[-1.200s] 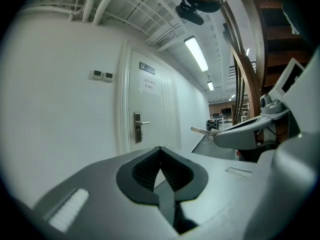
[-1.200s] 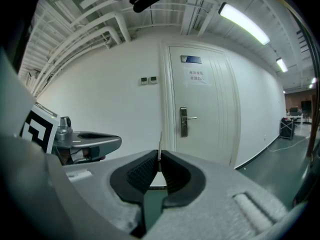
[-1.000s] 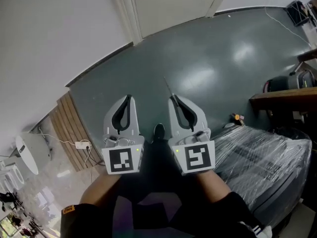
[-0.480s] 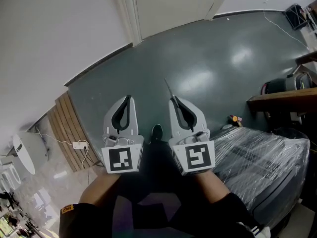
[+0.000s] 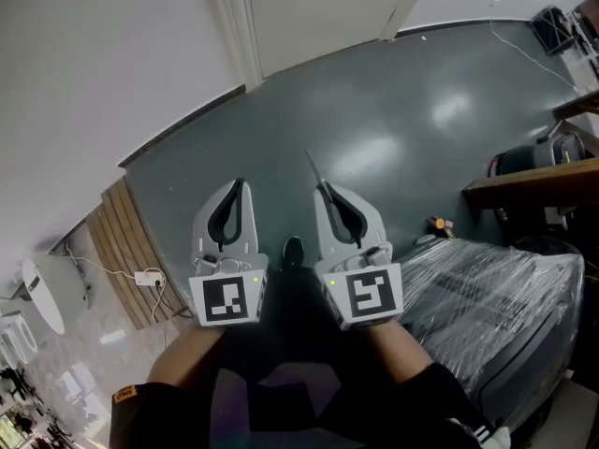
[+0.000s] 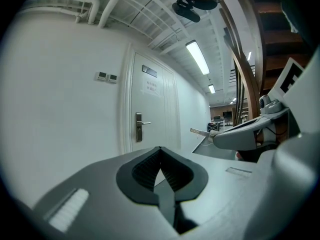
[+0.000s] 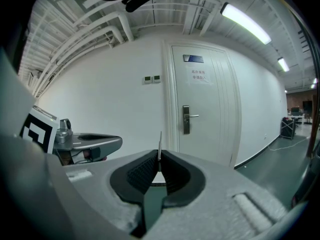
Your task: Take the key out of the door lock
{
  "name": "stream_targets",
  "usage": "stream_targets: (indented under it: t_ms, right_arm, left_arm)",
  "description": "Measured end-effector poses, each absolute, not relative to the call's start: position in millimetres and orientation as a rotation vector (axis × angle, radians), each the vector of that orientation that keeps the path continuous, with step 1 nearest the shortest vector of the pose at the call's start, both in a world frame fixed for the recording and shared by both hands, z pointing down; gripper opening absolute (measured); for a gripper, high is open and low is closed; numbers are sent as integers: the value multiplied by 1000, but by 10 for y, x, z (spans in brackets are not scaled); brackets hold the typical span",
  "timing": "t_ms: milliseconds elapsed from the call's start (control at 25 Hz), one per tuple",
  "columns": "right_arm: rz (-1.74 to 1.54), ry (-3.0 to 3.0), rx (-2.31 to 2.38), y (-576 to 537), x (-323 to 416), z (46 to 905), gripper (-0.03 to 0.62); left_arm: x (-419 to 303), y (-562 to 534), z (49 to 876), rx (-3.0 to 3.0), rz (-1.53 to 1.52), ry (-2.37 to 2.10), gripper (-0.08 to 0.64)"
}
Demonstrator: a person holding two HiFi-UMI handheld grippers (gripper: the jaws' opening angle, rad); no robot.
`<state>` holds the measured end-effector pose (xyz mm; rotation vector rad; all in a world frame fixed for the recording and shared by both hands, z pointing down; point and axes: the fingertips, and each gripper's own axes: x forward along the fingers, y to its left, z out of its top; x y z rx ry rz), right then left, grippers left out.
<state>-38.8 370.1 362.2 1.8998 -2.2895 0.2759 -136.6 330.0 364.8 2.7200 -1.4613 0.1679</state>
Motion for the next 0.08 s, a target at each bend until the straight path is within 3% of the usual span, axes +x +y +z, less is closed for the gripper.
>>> stream_targets:
  t_ms: [80]
  right_arm:
    - [273, -2291, 1898, 3731, -397, 3612, 14]
  left_arm:
    - [-1378, 3331, 3654, 2717, 179, -1463, 18]
